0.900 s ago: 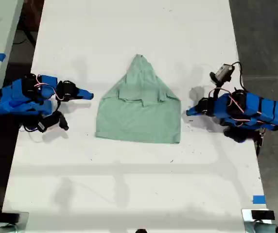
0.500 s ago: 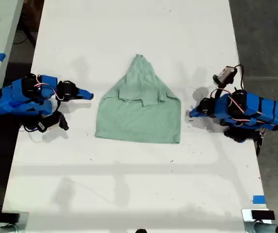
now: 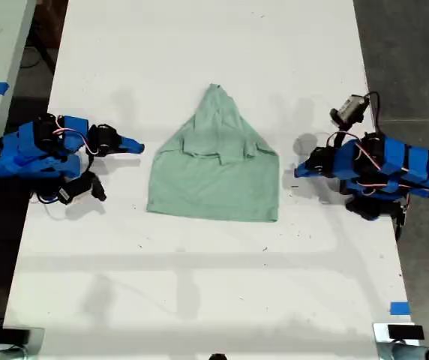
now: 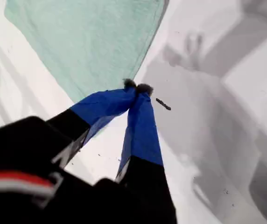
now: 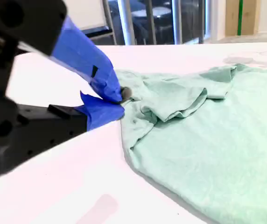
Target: Fold t shirt
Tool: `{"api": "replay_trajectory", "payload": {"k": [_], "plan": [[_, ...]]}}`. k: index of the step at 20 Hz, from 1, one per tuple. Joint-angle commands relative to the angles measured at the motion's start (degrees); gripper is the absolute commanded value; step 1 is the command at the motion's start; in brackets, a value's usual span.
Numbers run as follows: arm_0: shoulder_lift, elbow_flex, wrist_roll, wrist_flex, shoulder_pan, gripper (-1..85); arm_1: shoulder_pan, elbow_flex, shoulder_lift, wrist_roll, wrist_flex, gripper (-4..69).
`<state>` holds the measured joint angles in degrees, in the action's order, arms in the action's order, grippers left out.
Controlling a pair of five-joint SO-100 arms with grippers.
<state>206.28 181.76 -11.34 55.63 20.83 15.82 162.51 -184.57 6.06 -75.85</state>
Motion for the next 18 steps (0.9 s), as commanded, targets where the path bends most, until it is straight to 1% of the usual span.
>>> {"api": "replay_trajectory", "payload": {"k": [1,4,8,10,13,14,15,18], "plan": [[0.4,-0.1,1.8,0.3,0.8,-0.1,-1.0,-6.9,11.8,3.9,7.5,5.5],[0.4,-0.1,1.6,0.3,0.8,-0.1,-0.6,-17.1,32.5,3.4,9.5,9.9],[0.4,-0.1,1.7,0.4,0.8,-0.1,-1.3,-28.8,54.2,3.3,12.5,10.3],[0.4,-0.2,1.7,0.4,0.8,-0.1,-1.9,-34.7,63.6,3.3,12.7,10.5],[0.4,-0.2,1.7,0.4,0.7,-0.1,-2.3,-38.8,74.0,3.4,14.7,10.3],[0.4,-0.2,1.7,0.4,0.7,-0.1,-2.3,-38.9,75.9,3.1,15.2,9.7],[0.4,-0.3,1.7,0.5,0.7,-0.1,-2.2,-38.6,77.3,2.6,15.5,1.7],[0.4,-0.3,1.7,0.5,0.6,-0.1,-2.5,-35.3,76.9,1.6,17.3,1.5]]}}
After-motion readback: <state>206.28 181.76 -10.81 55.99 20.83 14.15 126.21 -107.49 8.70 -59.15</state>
